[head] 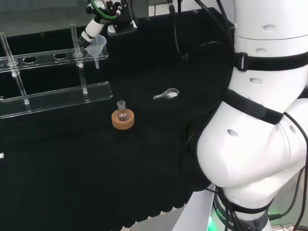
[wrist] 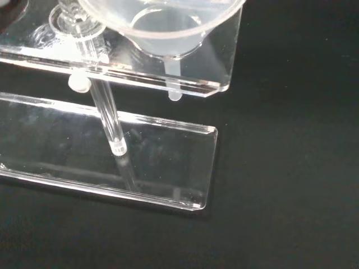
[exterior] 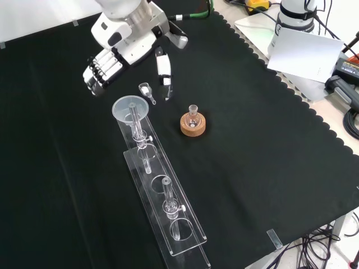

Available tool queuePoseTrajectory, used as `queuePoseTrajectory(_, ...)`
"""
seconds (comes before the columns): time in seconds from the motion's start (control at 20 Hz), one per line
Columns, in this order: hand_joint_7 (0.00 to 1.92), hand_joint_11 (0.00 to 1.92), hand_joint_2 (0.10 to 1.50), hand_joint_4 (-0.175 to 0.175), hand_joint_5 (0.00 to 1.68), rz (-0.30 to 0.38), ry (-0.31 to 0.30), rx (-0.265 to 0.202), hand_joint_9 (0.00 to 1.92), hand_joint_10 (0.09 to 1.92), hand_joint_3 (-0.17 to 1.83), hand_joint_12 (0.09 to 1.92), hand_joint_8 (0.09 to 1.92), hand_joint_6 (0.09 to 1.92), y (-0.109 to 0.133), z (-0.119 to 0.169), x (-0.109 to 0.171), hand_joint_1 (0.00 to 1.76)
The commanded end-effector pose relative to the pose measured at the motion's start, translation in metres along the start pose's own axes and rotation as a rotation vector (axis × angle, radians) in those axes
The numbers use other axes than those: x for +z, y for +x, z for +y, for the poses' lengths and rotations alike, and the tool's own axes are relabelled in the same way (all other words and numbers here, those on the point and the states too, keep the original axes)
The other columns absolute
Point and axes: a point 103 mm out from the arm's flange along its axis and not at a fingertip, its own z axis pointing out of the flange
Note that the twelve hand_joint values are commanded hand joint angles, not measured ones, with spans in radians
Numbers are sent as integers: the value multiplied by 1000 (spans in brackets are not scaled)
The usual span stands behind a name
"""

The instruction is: Pick up the funnel from the transparent funnel stand.

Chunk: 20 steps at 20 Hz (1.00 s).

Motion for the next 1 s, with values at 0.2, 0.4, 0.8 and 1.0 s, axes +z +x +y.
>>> queuePoseTrajectory(0.2, 0, 0, 591, -21, 0, -28, 65, -36, 0, 87, 3, 87, 87, 87, 15, 19, 21, 606)
queuePoseTrajectory(0.4, 0, 0, 592, -27, 0, -30, 81, -37, 0, 87, 3, 87, 87, 87, 18, 23, 27, 605)
queuePoseTrajectory(0.8, 0, 28, 596, -34, 0, -86, 109, -25, 0, 87, 5, 87, 87, 87, 13, 24, 34, 607)
queuePoseTrajectory(1.0, 0, 46, 598, -35, 0, -70, 106, -4, 0, 87, 5, 87, 87, 87, 10, 29, 37, 611)
